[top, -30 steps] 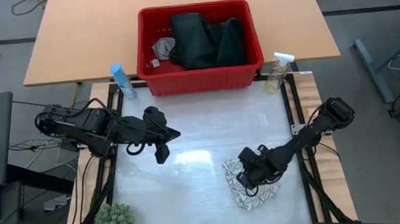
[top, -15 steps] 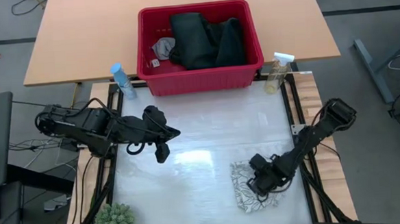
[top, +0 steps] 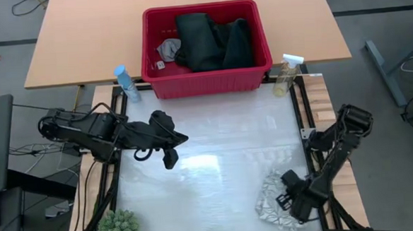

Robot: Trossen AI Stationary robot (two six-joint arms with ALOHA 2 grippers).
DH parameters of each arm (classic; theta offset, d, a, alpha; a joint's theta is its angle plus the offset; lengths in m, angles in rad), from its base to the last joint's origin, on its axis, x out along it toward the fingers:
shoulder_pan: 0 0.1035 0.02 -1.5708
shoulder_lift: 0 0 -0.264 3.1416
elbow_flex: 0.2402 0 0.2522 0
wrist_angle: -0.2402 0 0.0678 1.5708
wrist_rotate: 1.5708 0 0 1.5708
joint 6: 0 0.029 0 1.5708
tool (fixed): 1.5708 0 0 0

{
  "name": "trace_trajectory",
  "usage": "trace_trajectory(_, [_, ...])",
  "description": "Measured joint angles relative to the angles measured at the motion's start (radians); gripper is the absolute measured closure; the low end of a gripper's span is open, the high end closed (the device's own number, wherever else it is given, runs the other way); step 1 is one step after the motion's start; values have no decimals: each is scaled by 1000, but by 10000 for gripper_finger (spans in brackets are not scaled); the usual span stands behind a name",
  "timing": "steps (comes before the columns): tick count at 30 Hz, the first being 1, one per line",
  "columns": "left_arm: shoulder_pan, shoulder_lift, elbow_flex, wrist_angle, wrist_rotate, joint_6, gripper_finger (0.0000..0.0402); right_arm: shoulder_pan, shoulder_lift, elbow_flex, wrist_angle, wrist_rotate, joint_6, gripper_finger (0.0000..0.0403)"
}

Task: Fold laundry
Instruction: Fold the white-patterned shirt

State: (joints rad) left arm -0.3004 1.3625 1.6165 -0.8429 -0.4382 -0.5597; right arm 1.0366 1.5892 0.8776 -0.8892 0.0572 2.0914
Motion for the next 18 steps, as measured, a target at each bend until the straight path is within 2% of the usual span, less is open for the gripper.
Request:
trace_trajectory(3, [0,15,0,7,-4,1,401,37,0,0,-45,-54,47,388])
trace_trajectory(5, [0,25,0,9,-2,3,401,52,0,5,-62,-46,48,388])
trace_trajectory(13, [19,32,0,98,8,39,401,12,0,153,-125,236,-22,388])
trace_trajectory(18, [21,31,0,126,8,62,402,-55,0,203,-2,263,-225,388])
